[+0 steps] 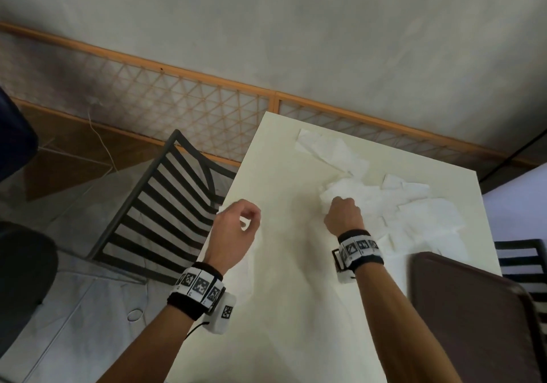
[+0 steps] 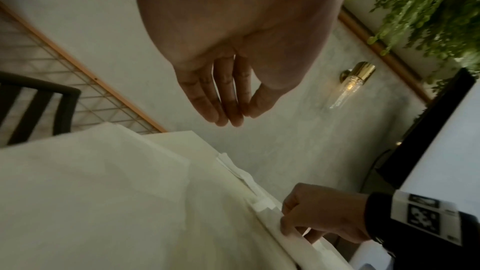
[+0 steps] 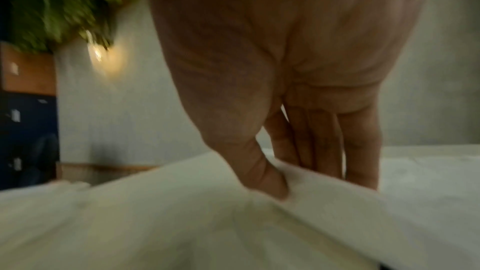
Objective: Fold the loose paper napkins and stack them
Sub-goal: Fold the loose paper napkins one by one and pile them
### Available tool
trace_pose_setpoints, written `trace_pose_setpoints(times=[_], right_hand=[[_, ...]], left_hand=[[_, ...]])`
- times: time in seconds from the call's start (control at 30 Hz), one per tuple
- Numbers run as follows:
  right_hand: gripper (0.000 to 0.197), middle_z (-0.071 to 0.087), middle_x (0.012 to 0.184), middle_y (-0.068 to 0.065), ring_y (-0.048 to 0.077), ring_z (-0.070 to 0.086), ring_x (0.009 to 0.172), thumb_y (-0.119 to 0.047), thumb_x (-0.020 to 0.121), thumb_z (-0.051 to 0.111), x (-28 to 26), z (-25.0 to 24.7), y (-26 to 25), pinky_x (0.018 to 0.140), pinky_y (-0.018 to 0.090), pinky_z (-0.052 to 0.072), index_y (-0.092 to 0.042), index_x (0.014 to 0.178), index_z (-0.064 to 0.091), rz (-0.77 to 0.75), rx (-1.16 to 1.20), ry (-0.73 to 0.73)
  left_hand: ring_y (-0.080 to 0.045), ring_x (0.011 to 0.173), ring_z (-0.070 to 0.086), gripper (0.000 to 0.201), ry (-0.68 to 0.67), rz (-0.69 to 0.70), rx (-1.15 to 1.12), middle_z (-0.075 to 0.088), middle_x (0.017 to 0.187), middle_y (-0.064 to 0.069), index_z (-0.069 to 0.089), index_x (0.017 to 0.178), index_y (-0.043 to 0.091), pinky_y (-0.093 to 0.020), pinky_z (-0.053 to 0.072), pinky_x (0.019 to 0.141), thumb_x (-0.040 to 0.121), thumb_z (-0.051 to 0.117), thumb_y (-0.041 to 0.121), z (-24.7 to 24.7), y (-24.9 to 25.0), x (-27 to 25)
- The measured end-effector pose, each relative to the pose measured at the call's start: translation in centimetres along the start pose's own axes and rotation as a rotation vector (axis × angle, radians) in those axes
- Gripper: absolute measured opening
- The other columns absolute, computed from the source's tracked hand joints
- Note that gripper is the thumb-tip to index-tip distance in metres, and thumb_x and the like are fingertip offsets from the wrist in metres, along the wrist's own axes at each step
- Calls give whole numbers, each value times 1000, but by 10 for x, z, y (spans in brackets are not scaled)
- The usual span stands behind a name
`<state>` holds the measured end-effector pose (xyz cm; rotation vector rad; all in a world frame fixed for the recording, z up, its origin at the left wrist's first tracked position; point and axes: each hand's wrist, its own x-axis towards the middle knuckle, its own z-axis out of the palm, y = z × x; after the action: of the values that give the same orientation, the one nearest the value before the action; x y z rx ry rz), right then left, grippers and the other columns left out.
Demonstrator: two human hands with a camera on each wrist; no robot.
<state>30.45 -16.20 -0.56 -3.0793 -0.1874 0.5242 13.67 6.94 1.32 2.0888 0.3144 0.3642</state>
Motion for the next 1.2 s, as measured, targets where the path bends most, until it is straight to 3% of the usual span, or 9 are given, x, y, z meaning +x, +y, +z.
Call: trace_pose_setpoints(times=[0.17, 0.27, 0.4, 0.67, 0.73, 0.8, 0.97, 1.1, 1.2], right_hand=[[33, 64, 129, 18, 39, 68, 119, -25, 100, 63, -72, 27, 2, 97, 39, 56, -4, 126, 62, -73, -4, -197], [55, 67, 119, 12, 37, 71, 112, -62, 94, 70, -69, 28, 19, 91, 41, 58, -12, 119, 68, 17, 75, -190], [42, 62, 131, 8, 35, 62, 124, -42, 98, 75, -44, 10, 47, 101, 48, 54, -19, 130, 61, 29, 159, 86], [55, 69, 133, 10, 35, 64, 127, -60, 102, 63, -30, 20, 68, 106, 47, 45, -22, 141, 59, 19, 72, -84], [40, 71, 106, 9, 38, 67, 108, -59, 104, 58, -42, 10, 61, 86, 41, 48, -21, 106, 70, -2, 313, -62], [48, 58, 73, 4, 29, 60, 79, -52, 105, 60, -64, -3, 51, 68, 38, 40, -16, 74, 57, -64, 607, -7], [26, 81, 101, 8, 20, 77, 90, -35, 108, 68, -141, -45, 26, 76, 34, 60, -12, 107, 80, -258, 1340, -20], [14, 80, 105, 7, 19, 76, 89, -29, 104, 76, -153, -29, 30, 72, 32, 60, -17, 110, 71, -196, 1399, 105], [21, 81, 100, 7, 17, 71, 80, -31, 102, 78, -151, -11, 37, 69, 35, 56, -15, 109, 66, -49, 1477, 147]], left_hand=[[-6, 89, 71, 10, -270, -4, -53, 76, 89, 12, 75, 96, 20, -25, 60, 79, 100, 71, 12, 31, 19, -11], [-4, 90, 71, 6, -350, 11, -40, 76, 89, 11, 76, 98, 17, -24, 60, 81, 100, 71, 13, 45, 25, -17], [-5, 91, 71, 6, -395, 27, -29, 76, 90, 11, 76, 99, 14, -16, 56, 79, 99, 72, 11, 53, 32, -23], [-4, 93, 71, 5, -392, -23, -31, 77, 93, 13, 75, 101, 22, -23, 59, 85, 102, 70, 20, 48, 28, -31], [-3, 94, 71, 8, -385, -52, -56, 78, 96, 12, 74, 104, 23, -26, 59, 88, 105, 69, 28, 48, 27, -32], [-3, 94, 73, 21, -387, -111, -79, 79, 97, 11, 73, 107, 23, -29, 60, 91, 106, 65, 42, 49, 32, -35], [-15, 100, 77, 65, -417, -327, -359, 81, 102, -1, 72, 108, 15, -39, 62, 92, 99, 53, 77, 57, 49, -33], [-15, 94, 75, 25, -203, -257, -531, 79, 97, -6, 71, 102, 14, -32, 58, 86, 101, 77, 38, 56, 64, -29], [-9, 92, 72, 13, -230, -215, -566, 80, 98, -5, 74, 112, 24, -22, 54, 85, 100, 78, 26, 48, 71, -27]])
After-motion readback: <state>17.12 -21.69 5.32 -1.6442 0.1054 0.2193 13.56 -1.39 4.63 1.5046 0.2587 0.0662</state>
